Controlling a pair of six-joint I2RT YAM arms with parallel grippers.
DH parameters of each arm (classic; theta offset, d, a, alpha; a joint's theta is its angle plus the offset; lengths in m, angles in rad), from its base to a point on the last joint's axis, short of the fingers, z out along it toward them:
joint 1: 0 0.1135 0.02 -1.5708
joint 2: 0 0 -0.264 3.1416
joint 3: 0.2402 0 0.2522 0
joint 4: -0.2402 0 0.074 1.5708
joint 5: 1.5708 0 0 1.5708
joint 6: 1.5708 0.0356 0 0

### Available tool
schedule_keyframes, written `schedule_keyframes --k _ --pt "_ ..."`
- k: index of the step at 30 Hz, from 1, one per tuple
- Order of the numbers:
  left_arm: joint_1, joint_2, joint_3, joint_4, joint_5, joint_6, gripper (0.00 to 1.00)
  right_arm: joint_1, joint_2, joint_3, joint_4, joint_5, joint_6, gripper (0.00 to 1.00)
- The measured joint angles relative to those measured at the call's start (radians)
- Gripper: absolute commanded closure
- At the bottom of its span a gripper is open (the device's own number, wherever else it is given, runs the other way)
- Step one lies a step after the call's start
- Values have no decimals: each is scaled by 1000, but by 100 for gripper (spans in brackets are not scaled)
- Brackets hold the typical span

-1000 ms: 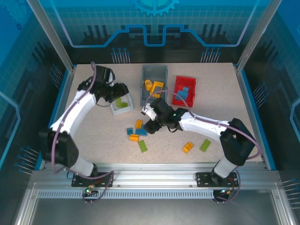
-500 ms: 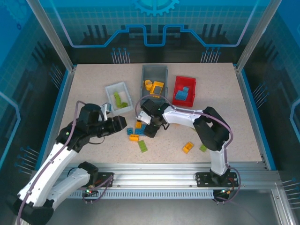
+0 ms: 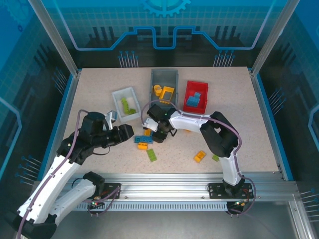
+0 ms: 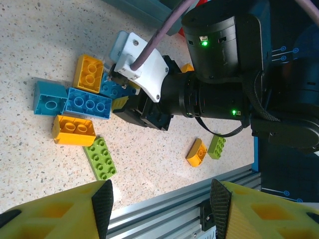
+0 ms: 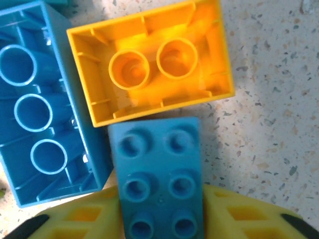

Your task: Sort the legos into containers by color

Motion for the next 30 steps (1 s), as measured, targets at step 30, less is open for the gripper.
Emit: schedule_keyframes --k 30 --pt "-380 886 516 406 -188 48 43 -580 -37 294 -88 110 497 63"
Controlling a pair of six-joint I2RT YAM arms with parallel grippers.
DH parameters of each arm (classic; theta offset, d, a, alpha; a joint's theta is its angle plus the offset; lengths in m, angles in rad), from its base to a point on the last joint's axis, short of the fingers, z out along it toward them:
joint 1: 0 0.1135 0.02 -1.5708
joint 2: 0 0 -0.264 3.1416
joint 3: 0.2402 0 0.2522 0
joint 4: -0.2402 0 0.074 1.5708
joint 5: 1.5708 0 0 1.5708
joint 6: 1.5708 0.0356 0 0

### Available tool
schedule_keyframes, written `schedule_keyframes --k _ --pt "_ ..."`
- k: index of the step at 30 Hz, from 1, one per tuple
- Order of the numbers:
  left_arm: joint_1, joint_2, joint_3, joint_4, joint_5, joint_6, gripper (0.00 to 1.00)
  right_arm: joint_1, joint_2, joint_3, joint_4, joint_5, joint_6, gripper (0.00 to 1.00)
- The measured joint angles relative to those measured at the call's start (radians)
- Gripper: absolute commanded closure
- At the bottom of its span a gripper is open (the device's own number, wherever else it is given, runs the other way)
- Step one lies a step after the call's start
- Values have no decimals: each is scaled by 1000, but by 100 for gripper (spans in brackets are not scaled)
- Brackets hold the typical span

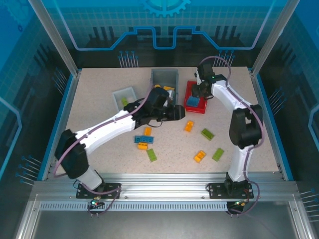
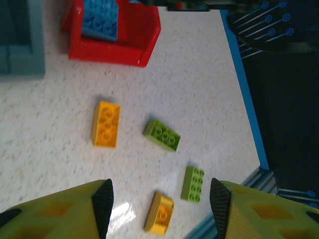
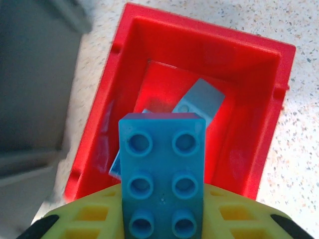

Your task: Sort the legos into containers by color

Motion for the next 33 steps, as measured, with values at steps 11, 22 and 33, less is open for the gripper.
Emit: schedule_keyframes --k 11,22,33 --pt "-36 154 92 5 -45 63 43 -11 141 134 -71 -31 63 40" --pt "-103 -11 -55 -188 -198 -35 42 29 -296 -158 33 -13 60 40" --pt "-251 -103 -294 -565 -272 -449 31 548 -895 -741 203 82 64 35"
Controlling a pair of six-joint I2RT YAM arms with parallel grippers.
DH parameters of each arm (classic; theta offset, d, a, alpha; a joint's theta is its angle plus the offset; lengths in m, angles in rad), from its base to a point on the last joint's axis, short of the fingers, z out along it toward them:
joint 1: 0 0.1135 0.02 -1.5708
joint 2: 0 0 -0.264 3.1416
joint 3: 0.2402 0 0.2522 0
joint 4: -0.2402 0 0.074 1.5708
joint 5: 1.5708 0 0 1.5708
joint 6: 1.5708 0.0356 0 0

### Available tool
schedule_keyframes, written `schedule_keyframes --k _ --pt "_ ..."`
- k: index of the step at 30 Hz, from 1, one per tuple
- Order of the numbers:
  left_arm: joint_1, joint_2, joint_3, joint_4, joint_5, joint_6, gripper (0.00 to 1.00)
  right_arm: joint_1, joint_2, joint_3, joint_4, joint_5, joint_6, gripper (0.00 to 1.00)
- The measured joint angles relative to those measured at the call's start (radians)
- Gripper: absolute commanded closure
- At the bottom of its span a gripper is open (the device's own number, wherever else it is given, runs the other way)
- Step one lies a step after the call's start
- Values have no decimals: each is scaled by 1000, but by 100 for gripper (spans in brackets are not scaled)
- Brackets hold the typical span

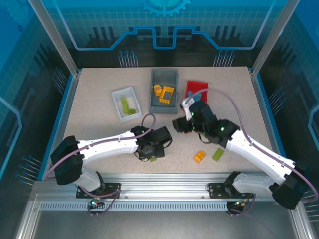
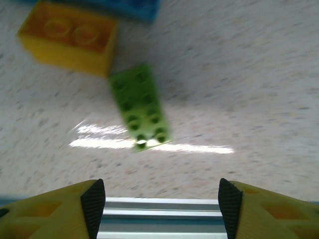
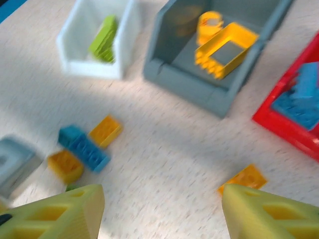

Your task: Sort the legos into containers by color

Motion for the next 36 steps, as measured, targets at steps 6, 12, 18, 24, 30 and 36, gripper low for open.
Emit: schedule_keyframes --k 6,12,18,24,30,36 --pt "10 96 2 -61 -6 -118 29 191 -195 -177 -39 77 56 33" --pt "89 148 -4 -4 32 -156 29 318 -321 -233 -84 119 126 33" --pt "103 163 -4 49 52 -166 29 336 -348 -238 -106 157 163 32" --pt "107 211 -24 112 89 -175 39 336 -348 -240 -107 163 178 32" --pt "123 220 -53 159 118 -172 53 336 -348 -240 -108 163 185 32" --pt "124 210 -70 183 130 -172 63 336 -348 -240 -107 163 192 33"
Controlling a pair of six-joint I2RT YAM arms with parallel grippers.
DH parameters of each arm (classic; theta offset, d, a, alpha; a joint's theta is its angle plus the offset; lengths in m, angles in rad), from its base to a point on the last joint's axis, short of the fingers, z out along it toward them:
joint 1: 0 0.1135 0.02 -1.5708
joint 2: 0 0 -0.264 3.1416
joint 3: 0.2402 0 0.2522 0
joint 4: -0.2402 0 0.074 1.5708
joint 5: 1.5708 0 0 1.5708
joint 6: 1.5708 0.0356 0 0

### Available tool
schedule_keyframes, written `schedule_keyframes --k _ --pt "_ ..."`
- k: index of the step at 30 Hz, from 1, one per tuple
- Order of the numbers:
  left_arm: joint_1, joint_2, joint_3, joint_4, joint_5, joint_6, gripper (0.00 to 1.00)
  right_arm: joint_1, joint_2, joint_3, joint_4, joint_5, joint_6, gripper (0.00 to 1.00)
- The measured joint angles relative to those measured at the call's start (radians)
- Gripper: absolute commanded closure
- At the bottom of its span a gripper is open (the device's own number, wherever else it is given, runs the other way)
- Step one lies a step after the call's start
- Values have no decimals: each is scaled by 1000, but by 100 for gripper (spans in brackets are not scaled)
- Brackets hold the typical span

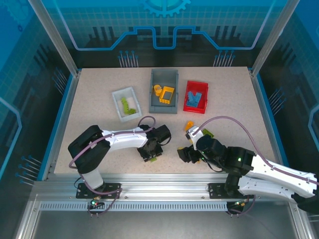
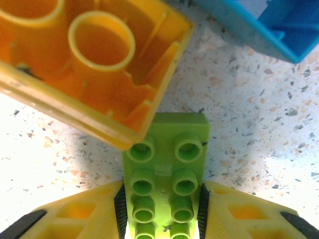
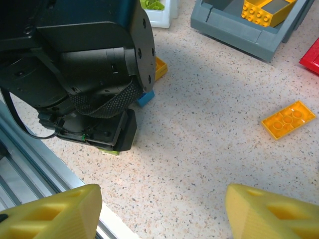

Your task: Sort the legos into containers by color

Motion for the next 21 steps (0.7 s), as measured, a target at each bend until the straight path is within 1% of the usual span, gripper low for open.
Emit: schedule_keyframes --k 2,11,14,16,18,20,21 --pt "1 -2 0 0 2 2 67 0 0 0 0 0 0 33" --pt "-6 -19 8 -7 -1 25 68 1 -32 0 0 -1 0 32" --pt "-21 -46 54 -35 -11 47 68 1 -65 0 0 0 -4 32" --pt "-17 -90 107 -70 -26 75 68 1 -71 5 2 -1 -16 31" --pt "13 -141 158 -95 -35 108 68 1 -55 20 13 -8 -32 31" --pt "74 -190 198 -114 -42 154 68 2 -18 37 44 -17 -54 31" --pt "121 -212 217 -127 -46 185 68 2 8 44 69 -27 -66 30"
